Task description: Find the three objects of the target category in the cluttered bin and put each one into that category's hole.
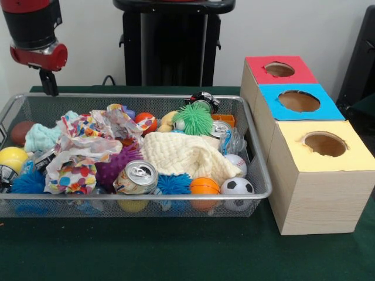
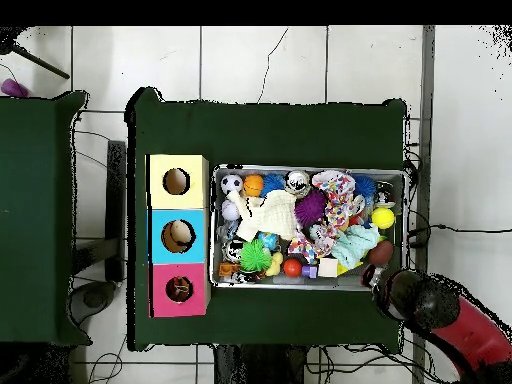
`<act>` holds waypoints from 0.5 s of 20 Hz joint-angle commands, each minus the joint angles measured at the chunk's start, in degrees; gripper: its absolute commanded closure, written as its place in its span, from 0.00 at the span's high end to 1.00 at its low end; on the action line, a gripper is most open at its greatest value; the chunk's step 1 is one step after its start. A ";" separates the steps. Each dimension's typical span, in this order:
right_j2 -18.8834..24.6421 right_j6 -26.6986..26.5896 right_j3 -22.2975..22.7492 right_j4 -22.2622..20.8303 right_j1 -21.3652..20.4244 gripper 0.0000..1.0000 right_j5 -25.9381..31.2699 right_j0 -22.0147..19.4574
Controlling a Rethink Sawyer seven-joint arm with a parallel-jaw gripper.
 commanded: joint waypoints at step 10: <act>4.51 1.74 -3.70 0.45 1.14 0.00 4.73 0.59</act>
